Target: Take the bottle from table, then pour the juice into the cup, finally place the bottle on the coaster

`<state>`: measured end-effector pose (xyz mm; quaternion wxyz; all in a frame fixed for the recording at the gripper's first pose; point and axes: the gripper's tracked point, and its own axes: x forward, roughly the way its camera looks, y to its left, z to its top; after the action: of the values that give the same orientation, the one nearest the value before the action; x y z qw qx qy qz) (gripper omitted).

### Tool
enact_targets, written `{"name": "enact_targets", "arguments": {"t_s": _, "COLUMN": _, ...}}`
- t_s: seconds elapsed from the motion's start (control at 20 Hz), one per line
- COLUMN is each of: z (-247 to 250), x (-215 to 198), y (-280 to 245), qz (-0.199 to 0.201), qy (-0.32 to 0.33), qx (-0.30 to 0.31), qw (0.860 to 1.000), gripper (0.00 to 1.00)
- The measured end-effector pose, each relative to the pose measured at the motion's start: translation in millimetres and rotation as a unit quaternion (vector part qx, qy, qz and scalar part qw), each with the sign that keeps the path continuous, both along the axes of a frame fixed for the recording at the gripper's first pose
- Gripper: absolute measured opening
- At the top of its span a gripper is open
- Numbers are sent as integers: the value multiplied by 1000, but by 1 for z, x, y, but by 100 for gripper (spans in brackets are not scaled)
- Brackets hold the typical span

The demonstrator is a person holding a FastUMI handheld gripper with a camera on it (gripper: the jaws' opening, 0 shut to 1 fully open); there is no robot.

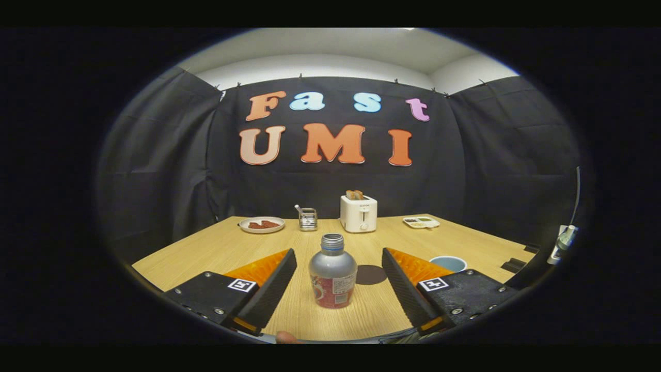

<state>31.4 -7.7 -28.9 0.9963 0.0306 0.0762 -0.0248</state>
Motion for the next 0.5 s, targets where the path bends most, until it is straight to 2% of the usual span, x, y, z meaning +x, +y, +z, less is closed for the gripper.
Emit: {"name": "enact_targets", "arguments": {"t_s": 0.5, "z": -61, "x": 25, "y": 5, "qz": 0, "qy": 70, "qx": -1, "qw": 998, "gripper": 99}}
